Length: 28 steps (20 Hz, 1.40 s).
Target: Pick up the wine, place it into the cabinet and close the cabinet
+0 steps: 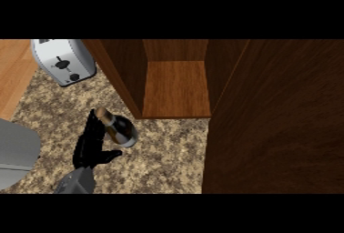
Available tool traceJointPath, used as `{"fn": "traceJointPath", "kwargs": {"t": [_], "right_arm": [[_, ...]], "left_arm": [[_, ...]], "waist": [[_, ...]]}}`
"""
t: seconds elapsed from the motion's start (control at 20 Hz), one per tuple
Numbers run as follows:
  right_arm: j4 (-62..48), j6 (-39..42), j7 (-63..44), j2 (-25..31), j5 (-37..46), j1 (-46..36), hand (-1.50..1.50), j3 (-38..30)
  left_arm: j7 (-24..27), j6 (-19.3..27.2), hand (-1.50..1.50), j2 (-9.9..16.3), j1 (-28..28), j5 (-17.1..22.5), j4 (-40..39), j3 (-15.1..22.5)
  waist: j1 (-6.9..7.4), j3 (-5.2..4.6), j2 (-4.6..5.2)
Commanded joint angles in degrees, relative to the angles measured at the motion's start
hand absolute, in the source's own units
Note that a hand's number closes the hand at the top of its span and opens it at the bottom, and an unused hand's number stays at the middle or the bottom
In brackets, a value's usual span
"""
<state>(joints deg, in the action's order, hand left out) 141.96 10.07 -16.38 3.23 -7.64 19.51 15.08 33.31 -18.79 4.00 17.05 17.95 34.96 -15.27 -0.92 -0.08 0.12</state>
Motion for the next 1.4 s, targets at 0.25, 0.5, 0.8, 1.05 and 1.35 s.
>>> {"fn": "traceJointPath", "kwargs": {"t": [0.25,0.5,0.8,1.05,1.35], "right_arm": [[8.5,1.5,-3.6,2.2,-8.0,2.7,-1.50,-3.9],[6.3,2.2,-0.8,1.1,-4.8,4.0,-1.50,-0.9],[6.2,2.4,-1.6,1.6,-5.5,3.7,-1.50,-2.1],[7.3,1.8,-3.3,1.4,-3.2,3.4,-1.50,-0.2],[4.6,0.8,-1.1,-0.3,-3.0,2.4,-1.50,-1.1]], "left_arm": [[8.3,-3.8,-1.50,0.6,6.7,1.2,-13.9,-3.2],[12.0,-5.7,1.50,-0.7,10.6,0.1,-19.8,-3.1],[8.8,-13.0,1.50,-0.6,10.9,0.0,-20.6,-1.8],[17.9,-2.9,1.50,-2.0,11.3,-6.0,-17.0,2.3],[21.4,1.2,1.50,2.6,7.9,-10.0,-14.9,5.0]], "waist": [[-0.25,0.00,0.10],[-1.08,-0.08,0.31],[-0.61,-0.03,0.21],[-0.72,-0.04,0.10],[0.41,0.05,-0.10]]}}
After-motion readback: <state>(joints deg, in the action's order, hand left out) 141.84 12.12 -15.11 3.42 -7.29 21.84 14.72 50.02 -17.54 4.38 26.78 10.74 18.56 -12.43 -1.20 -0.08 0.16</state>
